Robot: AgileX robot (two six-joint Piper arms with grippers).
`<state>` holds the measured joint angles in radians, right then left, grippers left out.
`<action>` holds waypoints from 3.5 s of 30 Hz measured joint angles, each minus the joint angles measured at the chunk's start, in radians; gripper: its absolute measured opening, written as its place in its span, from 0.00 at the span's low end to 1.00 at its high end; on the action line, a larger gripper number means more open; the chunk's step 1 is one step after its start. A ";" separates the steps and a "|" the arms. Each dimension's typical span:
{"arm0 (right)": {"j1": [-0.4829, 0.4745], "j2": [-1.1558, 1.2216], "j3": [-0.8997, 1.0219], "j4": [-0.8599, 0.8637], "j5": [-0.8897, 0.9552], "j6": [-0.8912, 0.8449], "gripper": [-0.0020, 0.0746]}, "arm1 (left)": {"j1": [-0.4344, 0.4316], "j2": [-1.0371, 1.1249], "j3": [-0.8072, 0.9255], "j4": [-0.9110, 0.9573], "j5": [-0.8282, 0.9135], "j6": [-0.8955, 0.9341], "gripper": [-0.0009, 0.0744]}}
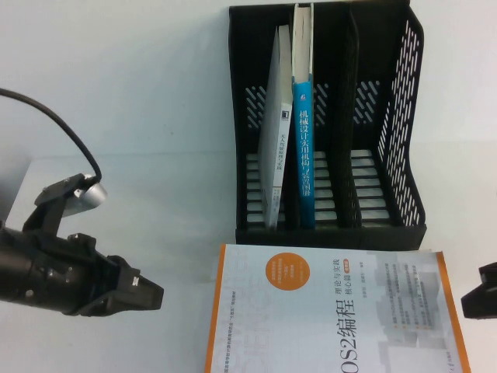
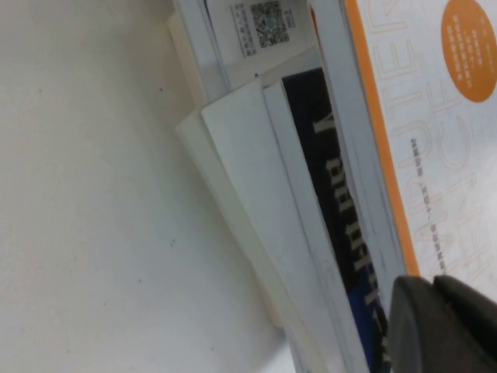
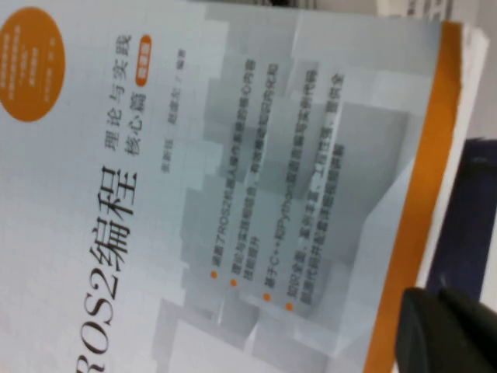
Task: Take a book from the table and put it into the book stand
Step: Push book with right arm, then pick up the book with your left arm, then place the book on the book shelf
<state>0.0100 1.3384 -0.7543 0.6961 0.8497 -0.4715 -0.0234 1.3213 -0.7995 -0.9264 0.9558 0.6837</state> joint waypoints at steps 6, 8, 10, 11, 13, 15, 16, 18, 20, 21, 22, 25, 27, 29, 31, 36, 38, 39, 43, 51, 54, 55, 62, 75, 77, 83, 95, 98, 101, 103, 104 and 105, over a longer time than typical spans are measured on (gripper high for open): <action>0.068 0.073 0.000 -0.005 -0.025 0.004 0.02 | 0.000 0.029 -0.018 -0.005 0.030 -0.036 0.01; 0.080 0.085 -0.004 -0.003 -0.034 0.004 0.02 | 0.013 0.029 -0.018 -0.026 0.030 -0.044 0.01; 0.092 0.098 -0.006 0.014 -0.041 0.004 0.02 | 0.041 0.029 -0.018 -0.063 0.041 -0.046 0.01; 0.098 0.107 -0.008 0.024 -0.044 0.000 0.02 | 0.064 0.029 -0.018 -0.083 0.053 -0.042 0.01; 0.114 0.119 -0.013 0.055 -0.049 -0.011 0.02 | 0.112 0.029 -0.018 -0.113 0.078 -0.034 0.01; 0.132 0.129 -0.014 0.077 -0.058 -0.018 0.02 | 0.163 0.029 -0.018 -0.136 0.101 -0.032 0.01; 0.142 0.133 -0.014 0.088 -0.060 -0.020 0.02 | 0.183 0.029 -0.018 -0.145 0.107 -0.032 0.01; 0.157 0.139 -0.014 0.104 -0.064 -0.022 0.02 | 0.202 0.029 -0.018 -0.149 0.120 -0.032 0.01; 0.166 0.145 -0.015 0.113 -0.068 -0.024 0.02 | 0.203 0.029 -0.018 -0.145 0.144 -0.032 0.01; 0.168 0.147 -0.016 0.115 -0.069 -0.026 0.02 | 0.199 0.029 -0.018 -0.138 0.155 -0.032 0.01; 0.172 0.150 -0.016 0.117 -0.069 -0.031 0.02 | 0.190 0.029 -0.018 -0.130 0.159 -0.033 0.01; 0.177 0.159 -0.016 0.128 -0.069 -0.035 0.02 | 0.169 0.029 -0.016 -0.086 0.160 -0.036 0.03; 0.177 0.165 -0.018 0.130 -0.067 -0.037 0.02 | 0.161 0.029 -0.013 -0.063 0.160 -0.037 0.05; 0.177 0.169 -0.018 0.133 -0.064 -0.039 0.02 | 0.152 0.029 -0.005 -0.053 0.162 -0.032 0.05; 0.177 0.170 -0.018 0.133 -0.061 -0.042 0.02 | 0.141 0.029 0.002 -0.046 0.159 -0.032 0.06; 0.177 0.172 -0.020 0.133 -0.060 -0.044 0.02 | 0.132 0.029 0.004 -0.002 0.137 -0.056 0.23; 0.177 0.172 -0.020 0.133 -0.059 -0.044 0.02 | 0.132 0.029 0.008 0.011 0.120 -0.070 0.41; 0.177 0.172 -0.020 0.133 -0.058 -0.044 0.02 | 0.132 0.029 0.013 0.011 0.115 -0.075 0.49; 0.177 0.172 -0.020 0.133 -0.056 -0.046 0.02 | 0.127 0.045 0.053 -0.011 0.076 -0.081 0.79; 0.177 0.172 -0.022 0.133 -0.054 -0.046 0.02 | 0.113 0.182 0.134 -0.151 0.057 0.043 0.76; 0.177 0.172 -0.022 0.133 -0.054 -0.046 0.02 | 0.113 0.253 0.134 -0.244 0.118 0.124 0.73; 0.177 0.172 -0.022 0.133 -0.054 -0.046 0.02 | 0.113 0.280 0.134 -0.277 0.146 0.150 0.72; 0.177 0.172 -0.022 0.133 -0.053 -0.046 0.02 | 0.104 0.423 0.134 -0.388 0.192 0.222 0.71; 0.177 0.173 -0.022 0.133 -0.055 -0.046 0.02 | 0.102 0.433 0.126 -0.386 0.231 0.227 0.19; 0.177 0.173 -0.026 0.129 -0.053 -0.046 0.02 | 0.102 0.421 0.127 -0.381 0.231 0.227 0.19; 0.182 0.154 -0.040 0.069 -0.049 -0.040 0.02 | 0.100 0.320 0.127 -0.354 0.220 0.220 0.16; 0.184 -0.239 -0.029 -0.128 -0.185 0.101 0.02 | 0.100 -0.032 -0.045 -0.232 0.218 -0.037 0.15; 0.184 -0.325 -0.027 -0.130 -0.179 0.111 0.02 | 0.100 -0.103 -0.160 -0.201 0.229 -0.128 0.15; 0.184 -0.380 -0.027 -0.138 -0.133 0.115 0.02 | 0.100 -0.149 -0.291 -0.167 0.247 -0.215 0.15; 0.184 -0.399 -0.027 -0.144 -0.090 0.119 0.02 | 0.100 -0.163 -0.392 -0.156 0.258 -0.268 0.15; 0.184 -0.404 -0.026 -0.149 -0.064 0.121 0.02 | 0.100 -0.165 -0.443 -0.150 0.265 -0.298 0.15; 0.184 -0.404 -0.024 -0.156 -0.037 0.125 0.02 | 0.098 -0.166 -0.490 -0.143 0.267 -0.329 0.15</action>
<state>0.1944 0.9347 -0.7788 0.5399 0.8129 -0.3461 0.0747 1.1555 -1.2899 -1.0690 1.2228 0.3545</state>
